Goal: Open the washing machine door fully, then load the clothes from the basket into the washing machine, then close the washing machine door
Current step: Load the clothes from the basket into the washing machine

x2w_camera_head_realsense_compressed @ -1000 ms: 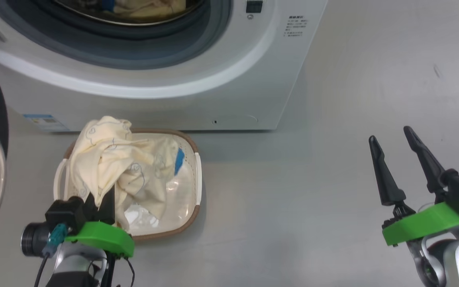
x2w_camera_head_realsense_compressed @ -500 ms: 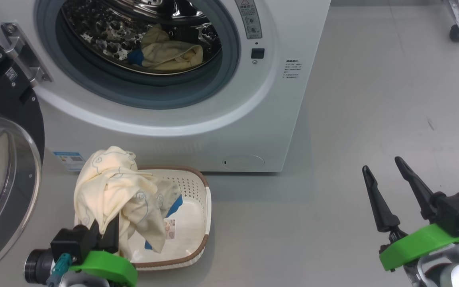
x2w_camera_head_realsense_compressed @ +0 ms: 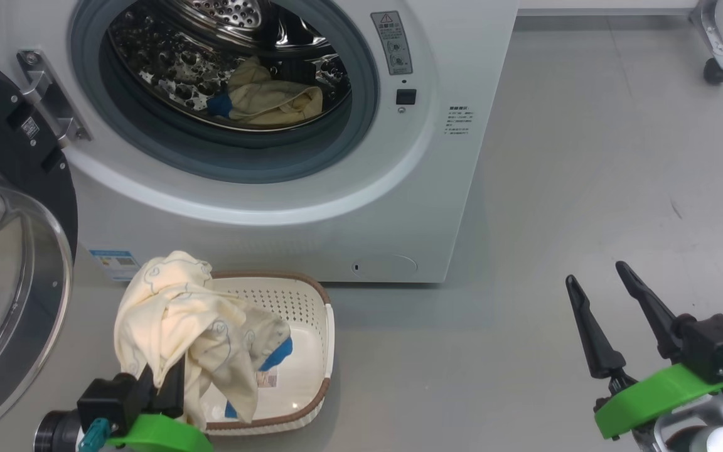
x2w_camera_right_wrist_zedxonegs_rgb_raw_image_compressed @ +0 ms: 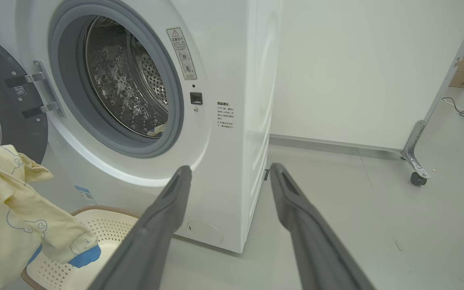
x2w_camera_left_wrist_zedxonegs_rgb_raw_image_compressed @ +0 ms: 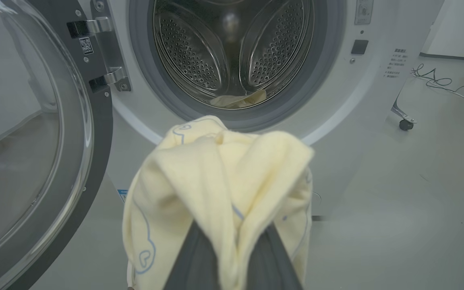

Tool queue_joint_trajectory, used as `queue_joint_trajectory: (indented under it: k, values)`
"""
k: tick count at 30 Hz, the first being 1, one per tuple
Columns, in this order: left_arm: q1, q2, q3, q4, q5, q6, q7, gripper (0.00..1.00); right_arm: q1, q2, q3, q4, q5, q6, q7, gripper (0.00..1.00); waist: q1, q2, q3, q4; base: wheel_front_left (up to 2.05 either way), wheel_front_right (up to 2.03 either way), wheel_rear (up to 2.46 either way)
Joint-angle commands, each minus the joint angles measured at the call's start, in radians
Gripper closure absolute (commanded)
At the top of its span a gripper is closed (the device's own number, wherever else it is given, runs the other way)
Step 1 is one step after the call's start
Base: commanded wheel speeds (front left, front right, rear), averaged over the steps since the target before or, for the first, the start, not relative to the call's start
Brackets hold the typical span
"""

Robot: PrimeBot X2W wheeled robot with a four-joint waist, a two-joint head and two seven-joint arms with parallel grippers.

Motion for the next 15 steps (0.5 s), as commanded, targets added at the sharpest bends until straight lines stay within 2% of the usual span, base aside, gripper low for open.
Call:
queue_joint_trajectory:
  k: [1, 15]
  values:
    - [-0.031, 0.023, 0.037, -0.039, 0.008, 0.008, -0.009, 1.0, -0.02, -0.012, 0.021, -0.032, 0.007, 0.01, -0.001, 0.0, 0.0001, -0.0001, 0.001, 0.001, 0.0, 0.0, 0.0]
    - [-0.044, 0.028, 0.021, -0.027, -0.002, 0.009, -0.004, 1.0, -0.026, -0.012, 0.036, -0.026, 0.02, 0.01, -0.002, 0.0, 0.0001, -0.0001, 0.003, -0.007, 0.0, 0.0, 0.0]
